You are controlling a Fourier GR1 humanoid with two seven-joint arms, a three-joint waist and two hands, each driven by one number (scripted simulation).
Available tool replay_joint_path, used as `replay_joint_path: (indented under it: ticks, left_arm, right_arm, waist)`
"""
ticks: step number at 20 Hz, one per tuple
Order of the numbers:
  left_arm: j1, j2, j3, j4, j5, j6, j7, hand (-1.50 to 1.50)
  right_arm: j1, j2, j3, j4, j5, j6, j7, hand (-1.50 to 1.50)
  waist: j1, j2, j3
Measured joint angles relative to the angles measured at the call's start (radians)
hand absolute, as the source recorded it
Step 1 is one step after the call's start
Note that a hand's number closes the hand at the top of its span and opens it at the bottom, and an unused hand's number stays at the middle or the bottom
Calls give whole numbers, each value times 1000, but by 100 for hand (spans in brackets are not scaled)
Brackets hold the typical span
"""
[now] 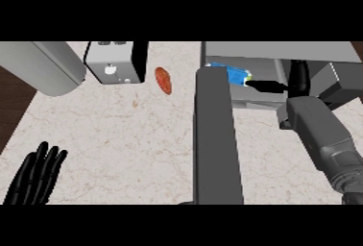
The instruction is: Pick up the milk, place it into the microwave and close the microwave
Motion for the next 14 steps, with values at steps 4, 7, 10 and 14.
replay_joint_path:
  ticks: [4,7,10,14]
  left_arm:
    - [-2,-12,-13,10,-3,6,-1,-150]
    - [12,-17,-24,20,-9,6,-24,-150]
    - [1,-18,-36,23,-19,20,-11,-150]
    - [-1,-18,-45,30,-19,32,-13,-150]
  right_arm:
    - [18,10,-9,-12,-17,70,-14,-150]
    - [55,26,-16,-24,-33,133,-52,-150]
    - [89,45,-9,-40,-38,195,-65,-150]
    - [140,70,-2,-58,-45,220,-57,-150]
  waist:
    - [-6,-6,-4]
    - [-10,-11,-7]
    - [-23,-17,-7]
    - [-31,-23,-9]
